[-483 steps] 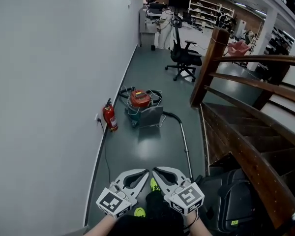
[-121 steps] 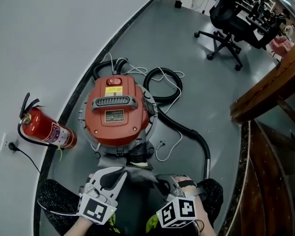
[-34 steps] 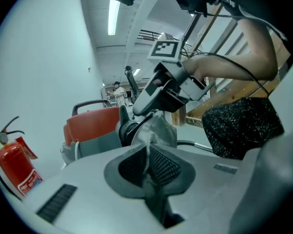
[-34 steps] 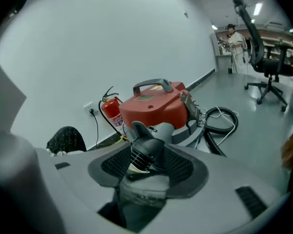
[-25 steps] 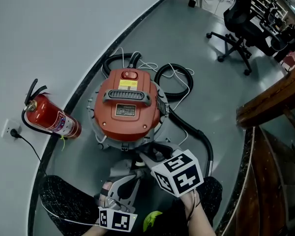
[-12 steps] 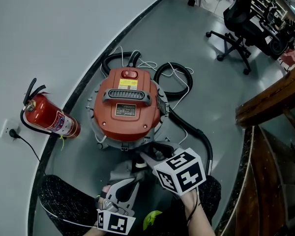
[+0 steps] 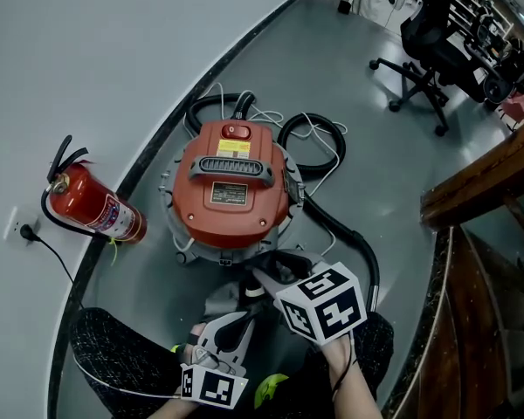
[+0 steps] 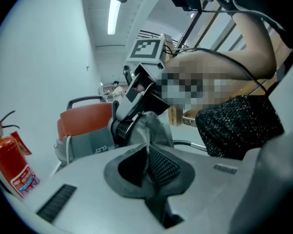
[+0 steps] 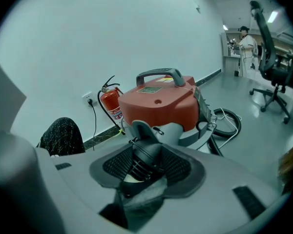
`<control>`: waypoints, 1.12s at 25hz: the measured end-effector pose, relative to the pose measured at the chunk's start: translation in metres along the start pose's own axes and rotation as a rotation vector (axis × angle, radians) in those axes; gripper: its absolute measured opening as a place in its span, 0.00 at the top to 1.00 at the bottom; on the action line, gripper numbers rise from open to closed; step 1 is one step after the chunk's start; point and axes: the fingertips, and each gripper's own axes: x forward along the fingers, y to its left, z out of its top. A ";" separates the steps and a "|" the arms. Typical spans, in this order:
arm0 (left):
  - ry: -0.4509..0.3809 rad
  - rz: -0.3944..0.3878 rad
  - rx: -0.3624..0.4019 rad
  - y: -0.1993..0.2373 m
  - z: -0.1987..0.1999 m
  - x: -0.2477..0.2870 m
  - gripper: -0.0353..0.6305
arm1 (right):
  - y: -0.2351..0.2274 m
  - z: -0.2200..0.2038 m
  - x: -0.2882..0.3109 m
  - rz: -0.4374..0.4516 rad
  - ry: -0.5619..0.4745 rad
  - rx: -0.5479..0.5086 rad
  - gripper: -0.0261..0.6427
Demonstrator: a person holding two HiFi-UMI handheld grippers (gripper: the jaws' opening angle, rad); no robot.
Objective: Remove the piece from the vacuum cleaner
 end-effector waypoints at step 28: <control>-0.004 0.003 -0.016 0.022 -0.001 0.009 0.91 | 0.046 -0.066 -0.044 -0.118 0.054 -1.119 0.94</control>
